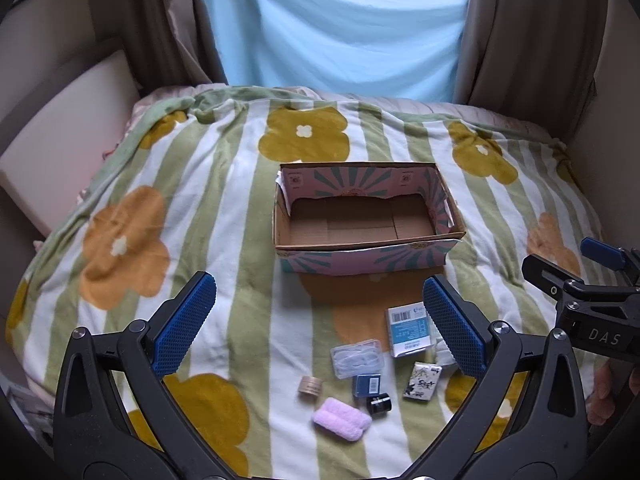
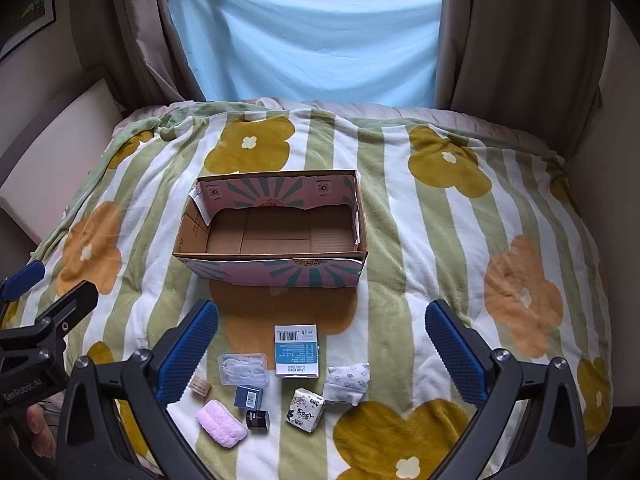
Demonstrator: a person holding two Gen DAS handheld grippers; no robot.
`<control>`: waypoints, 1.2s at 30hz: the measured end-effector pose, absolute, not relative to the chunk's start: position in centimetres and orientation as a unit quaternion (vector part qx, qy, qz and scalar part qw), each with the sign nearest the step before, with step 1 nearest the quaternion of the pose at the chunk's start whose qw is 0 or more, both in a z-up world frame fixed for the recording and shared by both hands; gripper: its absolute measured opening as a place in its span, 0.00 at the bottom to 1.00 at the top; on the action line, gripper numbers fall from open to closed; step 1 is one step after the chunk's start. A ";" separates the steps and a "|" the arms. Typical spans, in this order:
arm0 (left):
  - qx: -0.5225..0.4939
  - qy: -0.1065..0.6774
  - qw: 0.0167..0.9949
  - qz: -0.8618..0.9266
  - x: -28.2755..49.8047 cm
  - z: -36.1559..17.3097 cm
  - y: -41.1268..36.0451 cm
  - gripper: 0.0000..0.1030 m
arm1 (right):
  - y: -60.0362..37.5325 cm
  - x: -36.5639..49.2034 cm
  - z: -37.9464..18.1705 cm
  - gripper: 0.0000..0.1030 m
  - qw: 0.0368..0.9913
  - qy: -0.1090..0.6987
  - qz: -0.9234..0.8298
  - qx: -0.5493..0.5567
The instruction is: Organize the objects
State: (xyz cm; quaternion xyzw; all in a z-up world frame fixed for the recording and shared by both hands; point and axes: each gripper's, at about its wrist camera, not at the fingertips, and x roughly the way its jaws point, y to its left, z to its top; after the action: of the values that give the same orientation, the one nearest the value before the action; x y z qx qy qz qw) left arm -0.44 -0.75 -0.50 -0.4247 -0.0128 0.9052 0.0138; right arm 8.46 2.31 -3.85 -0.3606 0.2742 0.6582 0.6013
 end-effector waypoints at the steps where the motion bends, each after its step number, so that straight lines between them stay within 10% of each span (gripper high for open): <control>1: -0.425 -0.016 0.014 0.905 -0.5 -0.5 -0.9 1.00 | 2.3 8.4 -3.8 0.99 0.602 0.275 0.658 -0.359; 36: -0.413 -0.024 0.011 0.910 0.2 0.3 -2.3 1.00 | 1.8 7.2 -2.5 0.99 0.602 0.270 0.667 -0.346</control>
State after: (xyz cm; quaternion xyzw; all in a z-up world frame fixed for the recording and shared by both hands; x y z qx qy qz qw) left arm 0.22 -2.35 0.26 -0.4133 -0.0236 0.9102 0.0107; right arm 7.15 1.78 -2.52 -0.3463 0.2703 0.6665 0.6023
